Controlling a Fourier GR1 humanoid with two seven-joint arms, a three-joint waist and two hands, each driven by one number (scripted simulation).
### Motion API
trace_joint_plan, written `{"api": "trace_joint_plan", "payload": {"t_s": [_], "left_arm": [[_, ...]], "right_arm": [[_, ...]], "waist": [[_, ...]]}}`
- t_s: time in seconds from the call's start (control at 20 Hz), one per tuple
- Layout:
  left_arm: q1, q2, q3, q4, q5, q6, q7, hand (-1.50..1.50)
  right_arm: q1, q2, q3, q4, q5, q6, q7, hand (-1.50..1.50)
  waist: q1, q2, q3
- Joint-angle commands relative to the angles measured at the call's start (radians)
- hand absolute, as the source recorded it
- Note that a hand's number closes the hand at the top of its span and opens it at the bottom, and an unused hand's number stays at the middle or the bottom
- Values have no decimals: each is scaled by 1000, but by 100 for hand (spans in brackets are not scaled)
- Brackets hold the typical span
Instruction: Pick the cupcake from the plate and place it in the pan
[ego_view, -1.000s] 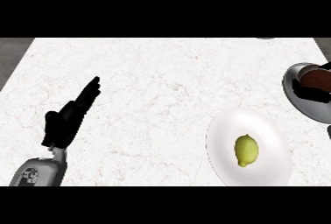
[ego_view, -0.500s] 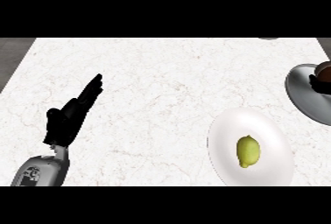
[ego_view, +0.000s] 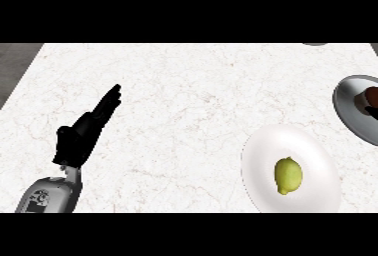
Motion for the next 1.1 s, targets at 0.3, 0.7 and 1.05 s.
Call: {"api": "trace_joint_plan", "payload": {"t_s": [0.3,0.7,1.05], "left_arm": [[-5,0,12,14,3,-11,-31,0],[-1,7,35,-4,27,-19,-9,0],[-21,20,43,-8,21,-26,34,0]], "right_arm": [[-34,-2,-163,29,-160,87,-176,-150],[7,-8,-383,25,-391,255,-359,-150],[145,-114,-420,57,-435,526,-482,-150]], "waist": [[7,9,5],[-10,1,5],[-23,-4,3]]}}
